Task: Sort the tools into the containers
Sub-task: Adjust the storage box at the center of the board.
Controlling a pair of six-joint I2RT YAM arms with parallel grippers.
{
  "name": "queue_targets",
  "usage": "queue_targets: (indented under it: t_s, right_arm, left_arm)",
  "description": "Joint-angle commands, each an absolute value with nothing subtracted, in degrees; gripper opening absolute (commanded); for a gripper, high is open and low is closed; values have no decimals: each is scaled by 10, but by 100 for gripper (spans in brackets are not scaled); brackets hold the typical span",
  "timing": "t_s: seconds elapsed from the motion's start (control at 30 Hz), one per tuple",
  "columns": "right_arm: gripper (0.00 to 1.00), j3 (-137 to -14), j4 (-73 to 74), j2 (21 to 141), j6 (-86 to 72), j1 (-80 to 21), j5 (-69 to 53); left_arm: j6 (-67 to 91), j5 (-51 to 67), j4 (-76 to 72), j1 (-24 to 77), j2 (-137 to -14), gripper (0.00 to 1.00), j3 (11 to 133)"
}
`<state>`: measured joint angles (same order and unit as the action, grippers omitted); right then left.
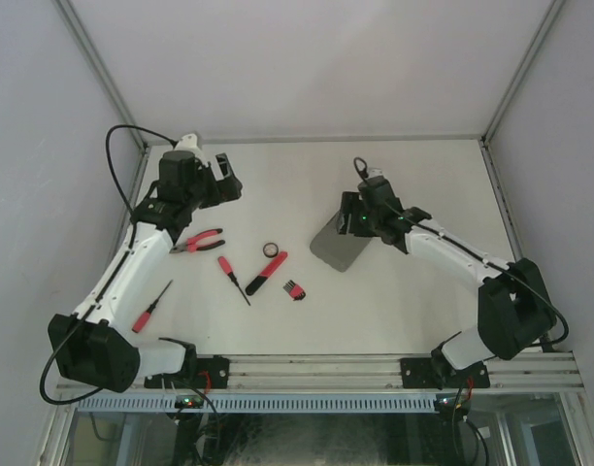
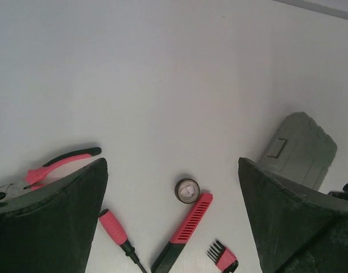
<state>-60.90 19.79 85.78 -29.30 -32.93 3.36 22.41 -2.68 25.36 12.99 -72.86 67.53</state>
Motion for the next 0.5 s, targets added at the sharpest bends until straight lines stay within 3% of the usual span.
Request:
queue_targets:
  t_s: [0.0, 0.2, 0.47]
  right_arm:
    - [67, -564, 183, 809, -339, -265, 48]
    - [76, -491, 164, 760, -371, -190, 3]
    - [79, -420, 110, 710, -396, -110, -84]
  left_arm:
    - [232, 7, 197, 164, -723, 100, 657]
    - [282, 36, 172, 217, -798, 97, 698]
    - [258, 34, 176, 287, -966, 98, 846]
